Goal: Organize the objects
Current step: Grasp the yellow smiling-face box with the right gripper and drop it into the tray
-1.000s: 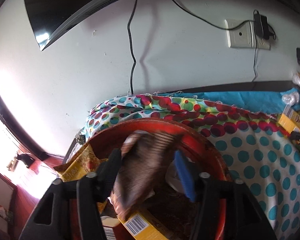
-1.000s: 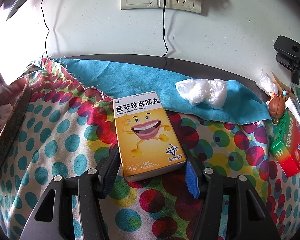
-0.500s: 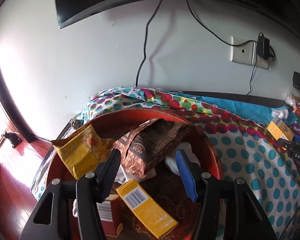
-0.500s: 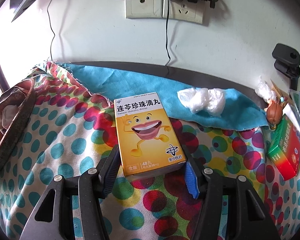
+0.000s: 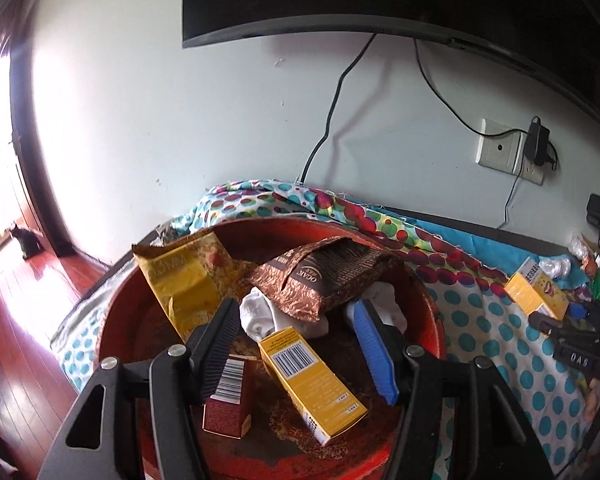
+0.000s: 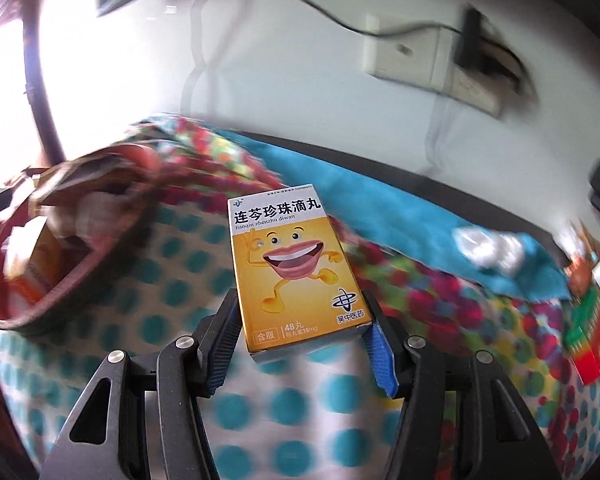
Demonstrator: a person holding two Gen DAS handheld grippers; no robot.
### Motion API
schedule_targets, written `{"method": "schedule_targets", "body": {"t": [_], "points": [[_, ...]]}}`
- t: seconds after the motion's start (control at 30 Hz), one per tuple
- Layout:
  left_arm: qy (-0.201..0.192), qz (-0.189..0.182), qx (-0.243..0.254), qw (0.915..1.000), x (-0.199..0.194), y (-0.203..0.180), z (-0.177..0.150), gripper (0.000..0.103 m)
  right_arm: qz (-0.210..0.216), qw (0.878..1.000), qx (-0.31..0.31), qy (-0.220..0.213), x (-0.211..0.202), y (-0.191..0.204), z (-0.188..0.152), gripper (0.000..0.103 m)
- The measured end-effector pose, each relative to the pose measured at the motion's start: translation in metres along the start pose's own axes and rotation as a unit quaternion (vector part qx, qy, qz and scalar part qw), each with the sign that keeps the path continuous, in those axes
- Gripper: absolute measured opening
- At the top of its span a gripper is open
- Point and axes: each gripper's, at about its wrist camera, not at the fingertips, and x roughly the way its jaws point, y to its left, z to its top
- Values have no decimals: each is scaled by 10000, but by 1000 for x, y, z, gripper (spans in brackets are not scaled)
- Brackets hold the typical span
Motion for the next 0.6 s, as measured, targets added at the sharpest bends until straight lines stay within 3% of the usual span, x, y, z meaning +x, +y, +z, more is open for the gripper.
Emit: {"method": "schedule_targets", "body": {"t": [0.33, 0.5, 0.6], "points": [[-159, 101, -136, 9997, -1, 18, -6, 61, 770, 9956, -511, -156, -13, 91, 29, 55], [-252, 45, -229, 9994, -4, 31, -3, 64, 986, 9931, -626, -110, -10, 123, 37, 55], [-291, 193, -164, 9993, -4, 36, -2, 66, 1060, 9913, -774, -57, -5, 145, 41, 55]]}}
